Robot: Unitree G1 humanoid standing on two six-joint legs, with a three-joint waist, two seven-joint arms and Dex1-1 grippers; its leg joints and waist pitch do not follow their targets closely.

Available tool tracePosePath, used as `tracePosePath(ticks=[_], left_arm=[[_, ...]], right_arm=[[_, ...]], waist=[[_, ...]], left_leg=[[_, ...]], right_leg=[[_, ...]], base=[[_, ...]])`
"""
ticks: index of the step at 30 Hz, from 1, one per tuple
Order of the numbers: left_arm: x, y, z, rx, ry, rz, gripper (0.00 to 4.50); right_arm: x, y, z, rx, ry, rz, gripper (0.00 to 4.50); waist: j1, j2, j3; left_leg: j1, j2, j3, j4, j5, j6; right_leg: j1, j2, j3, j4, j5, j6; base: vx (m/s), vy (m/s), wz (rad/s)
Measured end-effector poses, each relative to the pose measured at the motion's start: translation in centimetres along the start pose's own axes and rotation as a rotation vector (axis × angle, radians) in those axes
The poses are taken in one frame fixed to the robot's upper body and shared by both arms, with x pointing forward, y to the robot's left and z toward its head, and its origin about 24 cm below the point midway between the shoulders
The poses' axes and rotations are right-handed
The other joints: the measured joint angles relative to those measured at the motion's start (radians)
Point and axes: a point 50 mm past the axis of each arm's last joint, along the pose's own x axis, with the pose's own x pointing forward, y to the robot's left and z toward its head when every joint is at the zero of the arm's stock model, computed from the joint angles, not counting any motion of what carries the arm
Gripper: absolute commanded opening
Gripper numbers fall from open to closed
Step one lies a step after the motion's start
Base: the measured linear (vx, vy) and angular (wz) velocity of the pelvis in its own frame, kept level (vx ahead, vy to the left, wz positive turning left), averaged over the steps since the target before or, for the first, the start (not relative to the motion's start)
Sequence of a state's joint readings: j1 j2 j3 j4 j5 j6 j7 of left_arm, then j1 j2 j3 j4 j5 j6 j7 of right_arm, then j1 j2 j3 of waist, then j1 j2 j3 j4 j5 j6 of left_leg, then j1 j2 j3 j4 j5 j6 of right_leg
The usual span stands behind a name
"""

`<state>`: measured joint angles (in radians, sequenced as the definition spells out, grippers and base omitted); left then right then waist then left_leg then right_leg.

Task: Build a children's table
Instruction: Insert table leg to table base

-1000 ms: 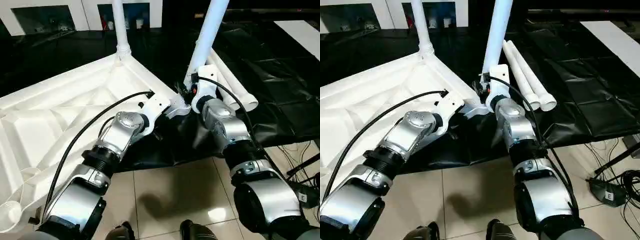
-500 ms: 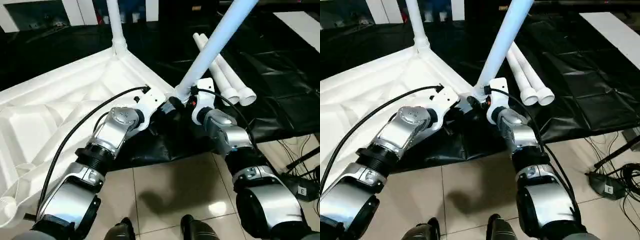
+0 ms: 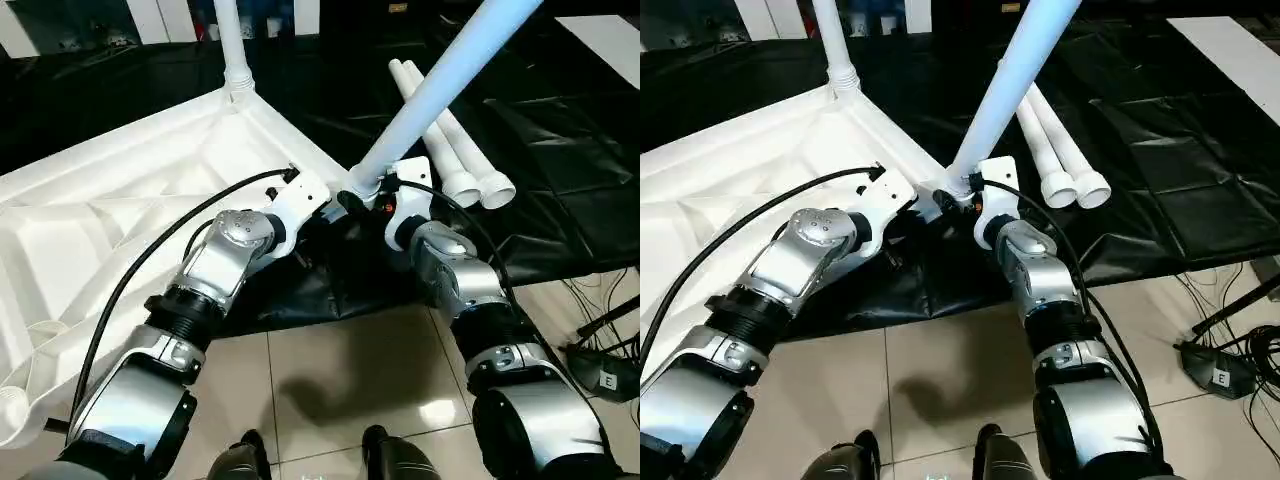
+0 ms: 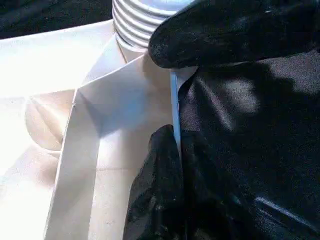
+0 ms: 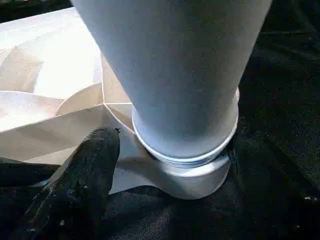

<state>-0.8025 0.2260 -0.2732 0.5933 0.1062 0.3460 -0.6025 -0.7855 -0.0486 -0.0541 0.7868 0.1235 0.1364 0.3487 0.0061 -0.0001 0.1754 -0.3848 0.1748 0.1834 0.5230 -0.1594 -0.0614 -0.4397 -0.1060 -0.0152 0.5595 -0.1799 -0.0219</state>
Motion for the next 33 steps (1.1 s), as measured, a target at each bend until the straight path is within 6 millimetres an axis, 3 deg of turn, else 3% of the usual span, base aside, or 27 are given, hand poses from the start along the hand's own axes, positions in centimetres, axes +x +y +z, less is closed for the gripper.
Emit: tracePosePath(ticks=[15, 24, 33], left_arm=[[-0.2, 0.0, 0.1, 0.017, -0.005, -0.003, 0.0], [-0.4, 0.0, 0.4, 0.036, -0.013, -0.018, 0.0], [-0.6, 0.1, 0.6, 0.049, -0.016, -0.017, 0.0]], right_arm=[[0.0, 0.0, 0.4, 0.0, -0.028, -0.032, 3.63], [0.0, 0.0, 0.9, 0.0, -0.049, -0.03, 4.29], [0.0, 0.1, 1.4, -0.007, -0.066, -0.031, 4.29]], waist=[[0.001, 0.0, 0.0], [0.002, 0.0, 0.0], [0.002, 0.0, 0.0]], left_leg=[[-0.001, 0.001, 0.001, 0.002, 0.0, 0.0], [-0.002, 0.009, 0.016, 0.005, 0.005, 0.0], [-0.004, 0.012, 0.019, 0.012, 0.008, 0.005]], right_leg=[[0.0, 0.0, 0.0, 0.0, 0.01, 0.002], [0.0, -0.001, 0.001, 0.001, 0.027, 0.003], [0.001, -0.001, 0.001, 0.002, 0.031, 0.003]], base=[[0.0, 0.0, 0.0], [0.0, 0.0, 0.0], [0.0, 0.0, 0.0]])
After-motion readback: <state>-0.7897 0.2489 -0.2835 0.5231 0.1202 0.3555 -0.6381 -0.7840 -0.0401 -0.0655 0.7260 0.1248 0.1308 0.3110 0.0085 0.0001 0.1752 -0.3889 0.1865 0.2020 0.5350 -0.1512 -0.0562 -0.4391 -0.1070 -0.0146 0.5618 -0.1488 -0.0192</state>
